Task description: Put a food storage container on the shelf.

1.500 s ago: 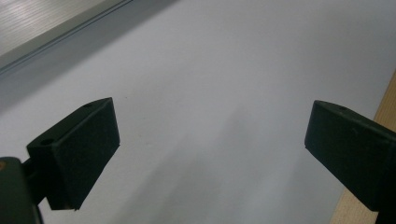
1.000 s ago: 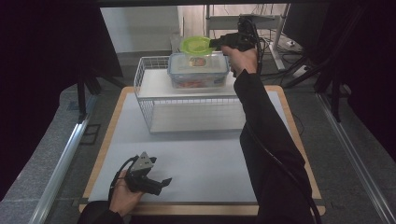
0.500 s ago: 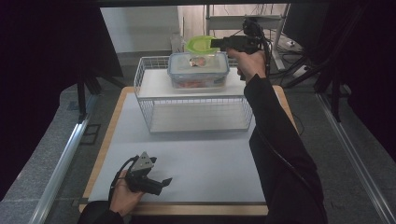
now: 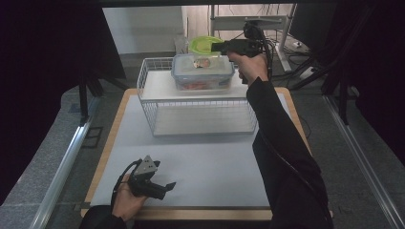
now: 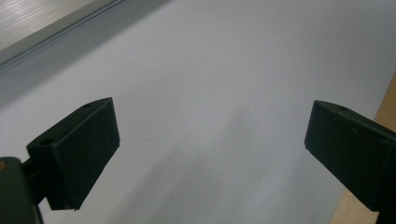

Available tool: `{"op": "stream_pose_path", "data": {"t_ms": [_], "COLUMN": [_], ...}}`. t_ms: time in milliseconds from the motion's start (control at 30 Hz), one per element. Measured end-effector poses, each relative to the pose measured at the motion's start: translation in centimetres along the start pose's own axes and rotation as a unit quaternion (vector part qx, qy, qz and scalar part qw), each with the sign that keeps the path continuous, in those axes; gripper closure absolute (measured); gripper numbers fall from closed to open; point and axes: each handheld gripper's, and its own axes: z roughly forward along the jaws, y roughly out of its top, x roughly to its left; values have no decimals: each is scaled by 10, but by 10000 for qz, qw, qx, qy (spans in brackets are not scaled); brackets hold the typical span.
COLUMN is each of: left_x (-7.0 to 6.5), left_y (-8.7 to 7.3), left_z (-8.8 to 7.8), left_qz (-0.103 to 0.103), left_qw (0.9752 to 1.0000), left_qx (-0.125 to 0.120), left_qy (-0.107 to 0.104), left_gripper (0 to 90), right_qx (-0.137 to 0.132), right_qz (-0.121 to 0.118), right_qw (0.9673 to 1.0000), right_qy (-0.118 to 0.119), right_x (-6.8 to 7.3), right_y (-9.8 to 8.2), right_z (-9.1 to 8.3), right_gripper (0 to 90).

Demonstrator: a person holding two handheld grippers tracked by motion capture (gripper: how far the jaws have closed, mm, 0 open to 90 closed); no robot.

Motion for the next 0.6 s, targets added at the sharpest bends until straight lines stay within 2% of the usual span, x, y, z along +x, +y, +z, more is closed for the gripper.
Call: {"op": "stream_pose_path", "data": {"t_ms": [267, 367, 600], "left_x": [0, 0, 0], "left_y": [0, 0, 0], "left_z": [0, 0, 1], "left_qz": [18, 22, 18], "left_qw": [10000, 10000, 10000], "left_qx": [41, 42, 33], "left_qy": [-12, -7, -7], "left_gripper": [29, 29, 29], "right_qx": [78, 73, 54], "right_qz": [8, -16, -316], "right_qw": [9998, 9999, 9994], "right_qy": [166, 155, 149], "right_x": [1, 1, -5], "right_y": [-2, -2, -7], "right_z": [6, 5, -10], "right_gripper": [388, 370, 274]}}
